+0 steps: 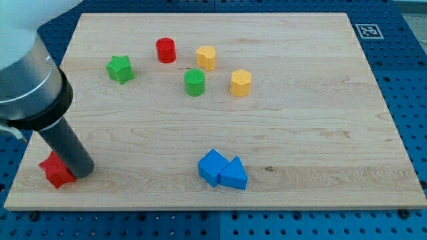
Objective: Point your arm towards the yellow hexagon
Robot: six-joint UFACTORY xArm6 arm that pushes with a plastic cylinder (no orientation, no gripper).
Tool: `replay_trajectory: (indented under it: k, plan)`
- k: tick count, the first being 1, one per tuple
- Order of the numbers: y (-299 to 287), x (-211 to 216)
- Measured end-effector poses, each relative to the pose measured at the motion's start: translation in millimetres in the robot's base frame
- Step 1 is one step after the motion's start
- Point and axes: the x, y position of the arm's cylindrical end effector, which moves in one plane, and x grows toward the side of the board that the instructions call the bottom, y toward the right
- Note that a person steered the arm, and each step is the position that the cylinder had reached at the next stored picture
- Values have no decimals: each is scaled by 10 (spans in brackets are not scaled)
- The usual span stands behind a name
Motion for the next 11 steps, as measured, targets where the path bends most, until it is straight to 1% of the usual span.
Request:
replay_trajectory:
  k: [2,3,4,5,7,8,9,11]
  plan:
    - [-2,0]
    - [300,-35]
    - [1058,-254]
    - [1811,-602]
    - [3257,-1147]
    - [3336,-1572]
    - [3330,-1754]
    - [2860,-1754]
